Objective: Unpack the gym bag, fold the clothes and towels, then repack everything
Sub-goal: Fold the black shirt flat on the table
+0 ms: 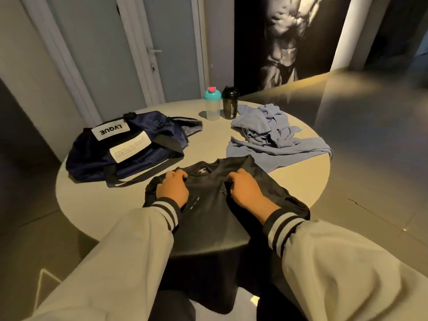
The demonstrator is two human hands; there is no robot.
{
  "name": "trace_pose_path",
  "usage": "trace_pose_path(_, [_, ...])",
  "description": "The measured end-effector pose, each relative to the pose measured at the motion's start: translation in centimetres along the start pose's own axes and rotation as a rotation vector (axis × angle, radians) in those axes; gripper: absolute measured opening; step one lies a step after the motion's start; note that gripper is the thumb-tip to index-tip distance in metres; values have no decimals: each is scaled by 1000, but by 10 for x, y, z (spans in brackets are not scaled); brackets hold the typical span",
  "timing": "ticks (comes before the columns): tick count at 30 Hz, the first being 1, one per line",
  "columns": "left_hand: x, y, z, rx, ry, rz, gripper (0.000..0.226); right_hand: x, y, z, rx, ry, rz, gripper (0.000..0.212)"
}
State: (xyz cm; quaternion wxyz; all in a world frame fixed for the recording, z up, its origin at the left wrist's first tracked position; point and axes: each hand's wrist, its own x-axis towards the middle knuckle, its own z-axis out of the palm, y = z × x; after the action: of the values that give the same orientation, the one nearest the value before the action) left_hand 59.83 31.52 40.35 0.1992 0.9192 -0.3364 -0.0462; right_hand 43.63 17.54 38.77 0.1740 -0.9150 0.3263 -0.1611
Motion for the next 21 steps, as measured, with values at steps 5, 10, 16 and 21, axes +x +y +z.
trace_pose_path(5, [10,-21,-2,135,-95,-79,43,26,-10,11,-63,-49,-54,33])
trace_pose_path(10, [17,-25,-2,350,-221,-65,55,42,-15,25,-133,-236,-90,49])
trace_pose_path(16, [36,-21,-4,350,-234,-31,55,60,-11,31,-154,-230,122,52])
trace_pose_path(21, [46,-17,3,293,-156,66,50,70,-17,36,-167,-267,-1,51])
